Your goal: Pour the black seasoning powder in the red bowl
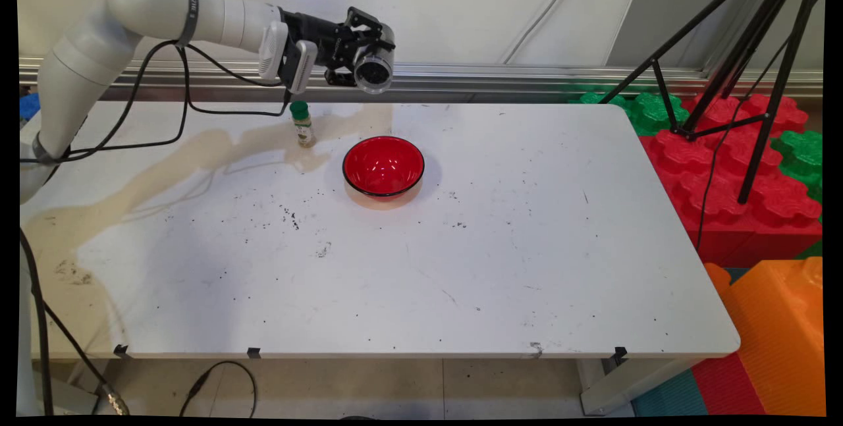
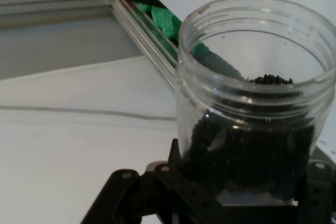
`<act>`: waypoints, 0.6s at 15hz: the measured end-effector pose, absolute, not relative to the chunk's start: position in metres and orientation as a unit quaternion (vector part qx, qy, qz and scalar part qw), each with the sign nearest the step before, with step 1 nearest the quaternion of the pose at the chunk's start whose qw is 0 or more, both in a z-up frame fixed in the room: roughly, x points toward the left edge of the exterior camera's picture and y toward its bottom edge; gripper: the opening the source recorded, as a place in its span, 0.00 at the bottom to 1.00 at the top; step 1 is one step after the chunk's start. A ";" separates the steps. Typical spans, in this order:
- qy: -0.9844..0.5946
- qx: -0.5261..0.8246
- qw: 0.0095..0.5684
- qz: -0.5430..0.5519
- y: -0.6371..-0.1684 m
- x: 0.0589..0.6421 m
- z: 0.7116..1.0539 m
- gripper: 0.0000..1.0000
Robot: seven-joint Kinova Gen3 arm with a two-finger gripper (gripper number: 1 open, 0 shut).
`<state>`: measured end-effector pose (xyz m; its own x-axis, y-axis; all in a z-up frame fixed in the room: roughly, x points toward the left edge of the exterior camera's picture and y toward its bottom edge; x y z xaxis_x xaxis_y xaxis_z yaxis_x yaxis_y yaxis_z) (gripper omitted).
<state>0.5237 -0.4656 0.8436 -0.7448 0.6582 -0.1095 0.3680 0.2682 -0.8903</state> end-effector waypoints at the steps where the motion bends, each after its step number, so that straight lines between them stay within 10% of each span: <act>1: -0.782 -0.332 0.141 0.509 -0.465 0.523 0.843 0.00; 9: -0.763 -0.375 0.116 0.513 -0.458 0.511 0.834 0.00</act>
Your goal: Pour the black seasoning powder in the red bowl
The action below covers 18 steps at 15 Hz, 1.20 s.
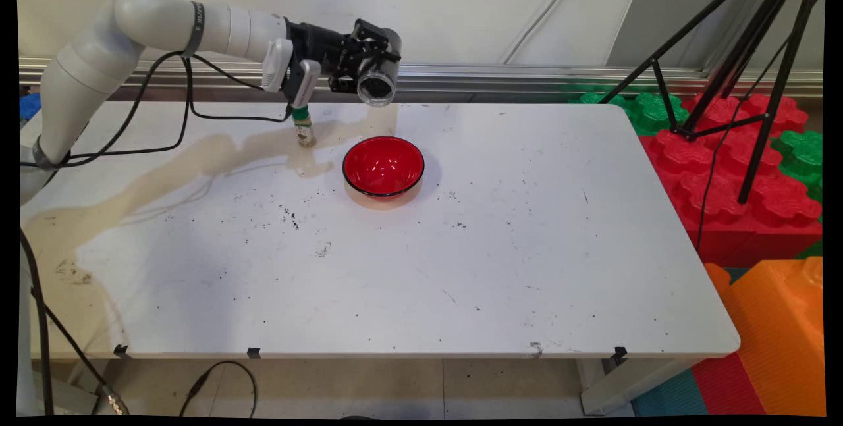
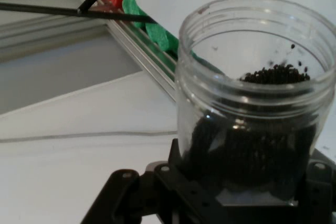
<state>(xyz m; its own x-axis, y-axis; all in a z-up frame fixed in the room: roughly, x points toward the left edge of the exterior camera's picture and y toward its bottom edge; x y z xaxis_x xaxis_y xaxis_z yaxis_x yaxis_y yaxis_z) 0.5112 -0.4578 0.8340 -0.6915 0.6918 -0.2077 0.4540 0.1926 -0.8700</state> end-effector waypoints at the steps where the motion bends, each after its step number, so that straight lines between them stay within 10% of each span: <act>1: -0.762 -0.380 0.113 0.512 -0.457 0.510 0.832 0.00; 18: -0.714 -0.463 0.064 0.521 -0.443 0.496 0.814 0.00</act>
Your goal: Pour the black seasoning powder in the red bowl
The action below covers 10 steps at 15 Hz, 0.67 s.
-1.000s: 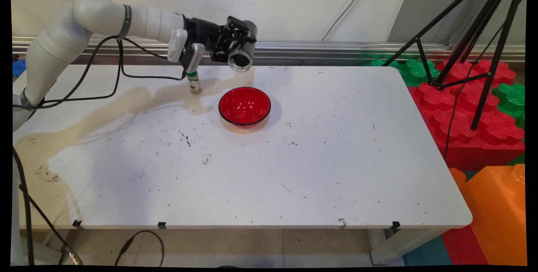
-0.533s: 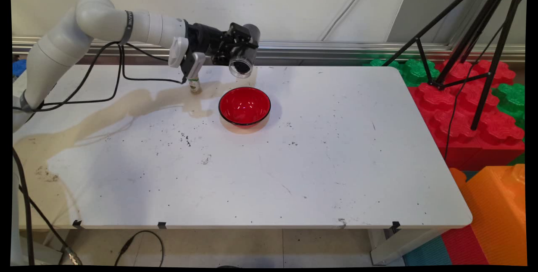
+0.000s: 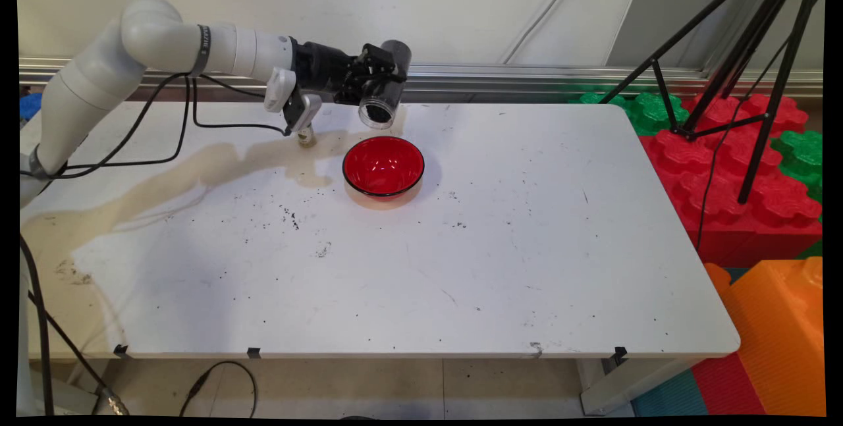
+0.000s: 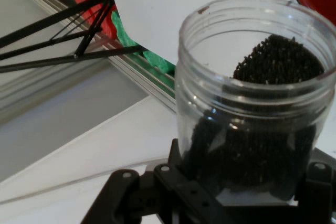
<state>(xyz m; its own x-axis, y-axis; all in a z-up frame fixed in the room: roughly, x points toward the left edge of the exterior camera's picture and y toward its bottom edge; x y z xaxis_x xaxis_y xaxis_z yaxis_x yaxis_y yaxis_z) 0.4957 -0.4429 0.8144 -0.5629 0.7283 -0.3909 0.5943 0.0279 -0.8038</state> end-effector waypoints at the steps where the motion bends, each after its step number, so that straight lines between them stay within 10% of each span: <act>1: -0.711 -0.468 0.061 0.522 -0.442 0.495 0.814 0.00; 10: -0.676 -0.508 0.031 0.533 -0.436 0.493 0.811 0.00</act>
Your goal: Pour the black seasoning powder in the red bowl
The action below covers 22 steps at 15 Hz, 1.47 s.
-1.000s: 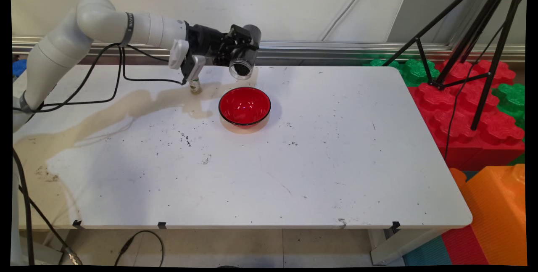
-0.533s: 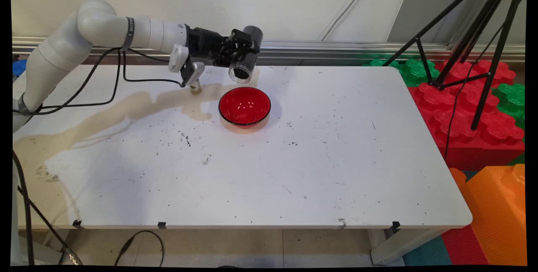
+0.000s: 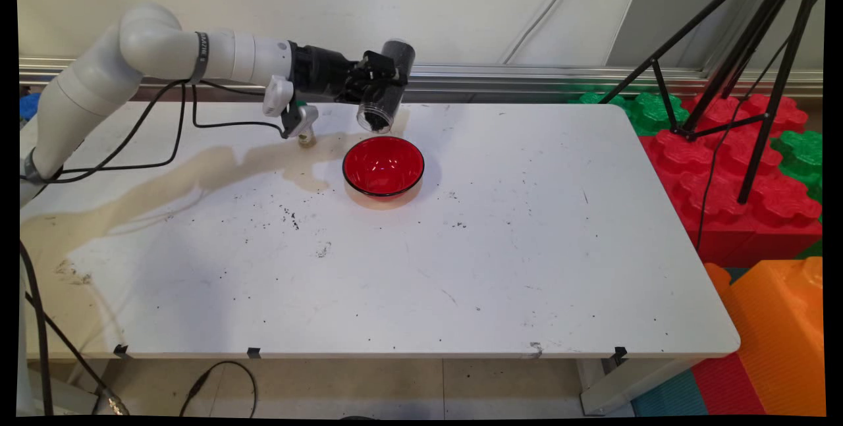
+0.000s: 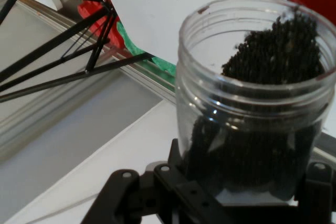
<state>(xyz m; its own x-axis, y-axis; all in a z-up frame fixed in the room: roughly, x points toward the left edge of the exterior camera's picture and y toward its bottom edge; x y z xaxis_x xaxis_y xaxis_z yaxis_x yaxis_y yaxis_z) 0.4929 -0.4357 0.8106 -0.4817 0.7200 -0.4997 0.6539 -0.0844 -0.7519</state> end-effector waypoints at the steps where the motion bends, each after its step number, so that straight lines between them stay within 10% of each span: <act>1: -0.671 -0.513 0.028 0.535 -0.435 0.492 0.811 0.00; 22: -0.630 -0.548 -0.001 0.550 -0.422 0.488 0.813 0.00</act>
